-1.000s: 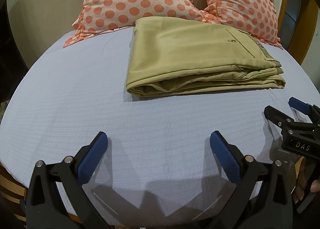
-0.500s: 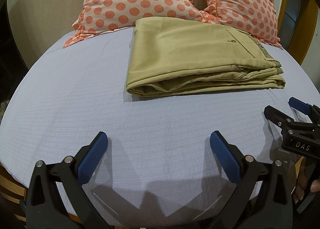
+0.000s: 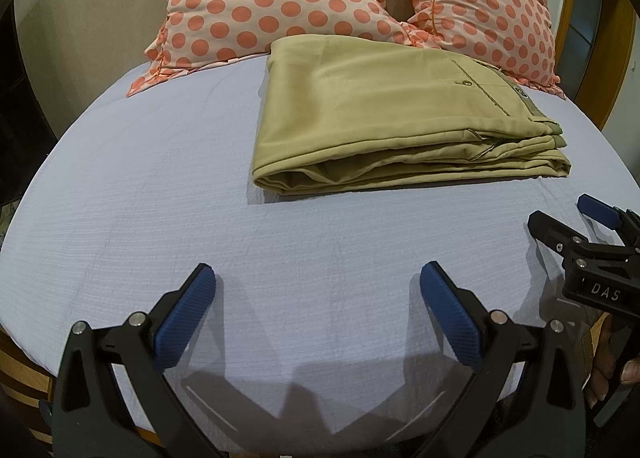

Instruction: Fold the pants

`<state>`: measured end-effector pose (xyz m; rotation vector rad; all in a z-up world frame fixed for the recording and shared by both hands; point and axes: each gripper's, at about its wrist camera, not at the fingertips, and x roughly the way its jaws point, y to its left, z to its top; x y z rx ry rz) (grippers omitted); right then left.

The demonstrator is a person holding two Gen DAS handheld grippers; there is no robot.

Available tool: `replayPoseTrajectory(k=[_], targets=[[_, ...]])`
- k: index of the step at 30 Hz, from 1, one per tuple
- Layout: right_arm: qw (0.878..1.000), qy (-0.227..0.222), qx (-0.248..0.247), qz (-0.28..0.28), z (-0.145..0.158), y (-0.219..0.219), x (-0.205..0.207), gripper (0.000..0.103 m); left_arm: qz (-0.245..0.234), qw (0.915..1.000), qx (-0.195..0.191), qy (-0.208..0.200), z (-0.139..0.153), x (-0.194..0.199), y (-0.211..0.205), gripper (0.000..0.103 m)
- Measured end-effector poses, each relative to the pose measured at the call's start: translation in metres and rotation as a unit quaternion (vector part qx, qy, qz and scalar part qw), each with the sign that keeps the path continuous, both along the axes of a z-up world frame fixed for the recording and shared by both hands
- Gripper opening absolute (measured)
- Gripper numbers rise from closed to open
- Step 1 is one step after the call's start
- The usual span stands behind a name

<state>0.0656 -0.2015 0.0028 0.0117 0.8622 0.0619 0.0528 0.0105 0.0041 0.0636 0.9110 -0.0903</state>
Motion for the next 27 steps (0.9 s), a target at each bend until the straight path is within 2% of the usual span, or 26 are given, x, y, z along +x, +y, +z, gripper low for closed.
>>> replayPoseTrajectory(k=[27], targets=[[1.0,-0.002,0.0,0.001,-0.0004,0.0,0.0001,0.102,0.0,1.0,0.0,0.009,0.0004,0.0038,-0.0009,0.101]])
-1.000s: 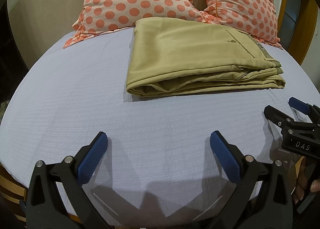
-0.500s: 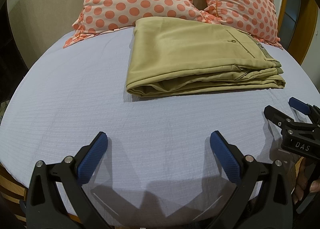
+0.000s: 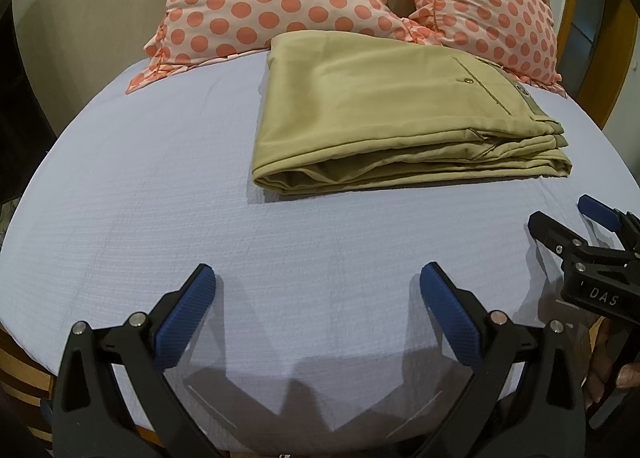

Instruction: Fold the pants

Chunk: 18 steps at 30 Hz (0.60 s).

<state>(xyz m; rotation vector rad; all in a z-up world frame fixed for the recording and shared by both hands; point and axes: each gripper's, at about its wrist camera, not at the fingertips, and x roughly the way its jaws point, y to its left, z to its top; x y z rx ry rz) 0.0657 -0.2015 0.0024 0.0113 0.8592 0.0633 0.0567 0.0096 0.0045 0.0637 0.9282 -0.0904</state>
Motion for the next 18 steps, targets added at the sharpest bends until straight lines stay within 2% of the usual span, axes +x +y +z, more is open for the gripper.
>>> replayPoseTrajectory(k=[18], targets=[[1.0,0.0,0.0,-0.001,-0.0001,0.0009,-0.0001,0.102,0.0,1.0,0.001,0.002,-0.0016,-0.0009,-0.002,0.101]])
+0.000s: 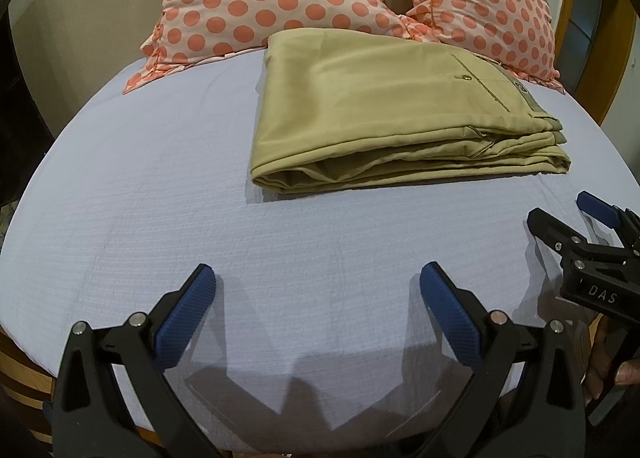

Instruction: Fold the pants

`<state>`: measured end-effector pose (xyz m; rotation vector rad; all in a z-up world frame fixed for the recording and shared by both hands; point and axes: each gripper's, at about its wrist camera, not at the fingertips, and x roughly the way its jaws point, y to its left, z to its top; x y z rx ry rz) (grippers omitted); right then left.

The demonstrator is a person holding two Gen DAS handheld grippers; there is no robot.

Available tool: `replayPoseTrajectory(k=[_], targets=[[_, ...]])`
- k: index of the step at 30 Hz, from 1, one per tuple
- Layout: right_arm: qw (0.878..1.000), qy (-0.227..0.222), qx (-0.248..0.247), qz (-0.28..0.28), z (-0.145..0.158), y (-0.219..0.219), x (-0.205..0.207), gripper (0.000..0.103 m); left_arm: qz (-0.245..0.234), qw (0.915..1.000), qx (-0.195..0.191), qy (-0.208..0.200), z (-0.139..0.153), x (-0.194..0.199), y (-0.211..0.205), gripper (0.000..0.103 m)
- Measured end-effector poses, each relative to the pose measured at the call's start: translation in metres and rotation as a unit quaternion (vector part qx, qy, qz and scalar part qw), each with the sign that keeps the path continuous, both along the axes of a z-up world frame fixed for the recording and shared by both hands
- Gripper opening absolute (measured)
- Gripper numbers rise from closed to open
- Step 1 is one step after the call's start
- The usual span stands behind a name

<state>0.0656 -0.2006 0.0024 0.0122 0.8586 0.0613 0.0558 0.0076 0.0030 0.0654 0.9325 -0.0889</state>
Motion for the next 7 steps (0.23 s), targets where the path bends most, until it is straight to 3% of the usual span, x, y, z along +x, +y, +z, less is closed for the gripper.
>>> replayPoseTrajectory(k=[7], targets=[[1.0,0.0,0.0,0.0,-0.0002,0.0,0.0005,0.102,0.0,1.0,0.0,-0.002,0.0002,-0.0006,0.0,0.101]])
